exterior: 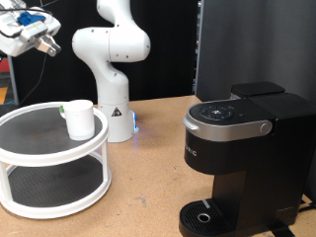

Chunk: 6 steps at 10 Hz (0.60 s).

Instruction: Make a cup of coffee with the keurig machine

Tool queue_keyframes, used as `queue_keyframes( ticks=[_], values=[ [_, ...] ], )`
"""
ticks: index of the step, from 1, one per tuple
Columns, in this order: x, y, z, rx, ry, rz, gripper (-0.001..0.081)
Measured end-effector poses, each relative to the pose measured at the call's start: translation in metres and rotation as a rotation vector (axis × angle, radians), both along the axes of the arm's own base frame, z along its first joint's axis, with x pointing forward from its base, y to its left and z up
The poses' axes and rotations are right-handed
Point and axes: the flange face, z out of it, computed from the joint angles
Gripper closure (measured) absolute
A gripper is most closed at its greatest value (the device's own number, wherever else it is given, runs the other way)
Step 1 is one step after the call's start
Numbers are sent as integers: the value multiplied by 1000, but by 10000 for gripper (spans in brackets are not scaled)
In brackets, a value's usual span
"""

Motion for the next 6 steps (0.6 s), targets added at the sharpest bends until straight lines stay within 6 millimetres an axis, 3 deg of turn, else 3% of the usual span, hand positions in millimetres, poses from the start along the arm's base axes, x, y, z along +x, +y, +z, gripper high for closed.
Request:
queue_keyframes(
  ticks=[6],
  values=[
    [-11,6,-39,-55,5,-4,804]
  ],
)
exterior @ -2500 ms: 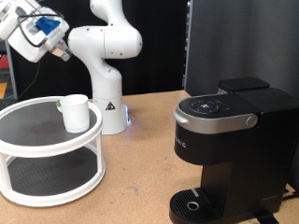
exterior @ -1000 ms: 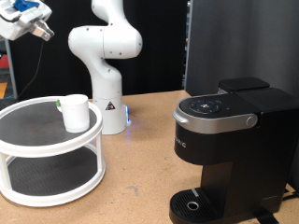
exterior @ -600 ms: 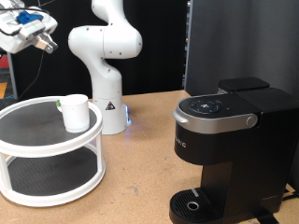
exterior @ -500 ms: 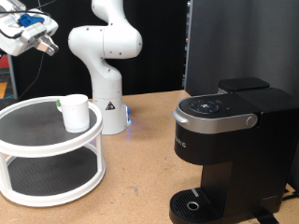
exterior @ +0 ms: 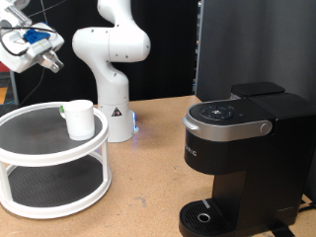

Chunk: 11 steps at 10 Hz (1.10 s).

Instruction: Make a cup of coffee with the keurig machine

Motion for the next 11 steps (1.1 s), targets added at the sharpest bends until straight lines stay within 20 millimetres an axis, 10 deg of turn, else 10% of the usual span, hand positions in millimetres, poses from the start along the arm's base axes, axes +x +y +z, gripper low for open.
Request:
queue_keyframes(
  ticks=[5,7,8,11],
  values=[
    [-8,6,-37,-50,-18,-32,804],
    [-14,7,-49,-54,-28,-42,493],
    [-16,7,-53,-52,-31,-46,493],
    [-18,6,-64,-83,-37,-89,157]
  ],
)
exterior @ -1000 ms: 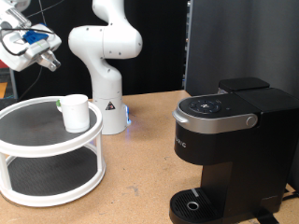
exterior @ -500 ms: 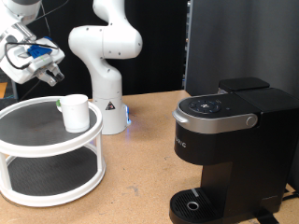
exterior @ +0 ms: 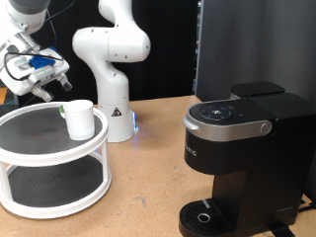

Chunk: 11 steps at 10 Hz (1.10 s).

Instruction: Make a cup of coffee with the keurig machine

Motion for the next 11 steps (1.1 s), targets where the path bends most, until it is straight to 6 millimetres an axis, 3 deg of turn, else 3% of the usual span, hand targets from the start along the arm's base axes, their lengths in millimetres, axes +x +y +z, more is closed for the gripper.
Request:
queue_keyframes(
  ticks=[1,2,3,11],
  values=[
    [0,1,-5,-10,-1,-20,157],
    [-1,1,-9,-18,-1,-30,33],
    [-1,2,-11,-22,1,-34,5],
    [-5,6,-38,-61,17,-31,5]
  ],
)
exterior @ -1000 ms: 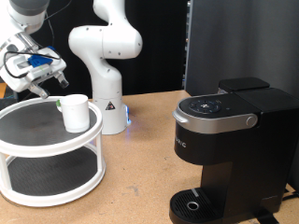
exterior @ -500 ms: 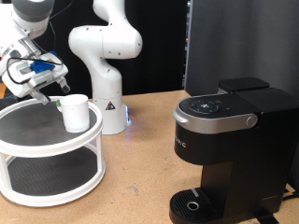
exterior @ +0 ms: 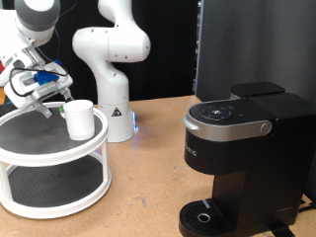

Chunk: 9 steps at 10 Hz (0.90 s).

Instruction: Make a cup of coffee with the keurig machine

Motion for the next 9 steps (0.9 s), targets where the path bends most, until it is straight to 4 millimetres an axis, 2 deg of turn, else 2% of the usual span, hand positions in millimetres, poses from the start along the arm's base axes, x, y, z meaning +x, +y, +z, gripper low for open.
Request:
queue_keyframes(
  ticks=[5,7,8,9],
  values=[
    [-1,0,-8,18,-3,-3,5],
    [-2,-1,-9,22,-11,-5,276],
    [-2,-1,-9,25,-14,-4,276],
    [-3,-1,-9,28,-15,-4,413]
  ],
)
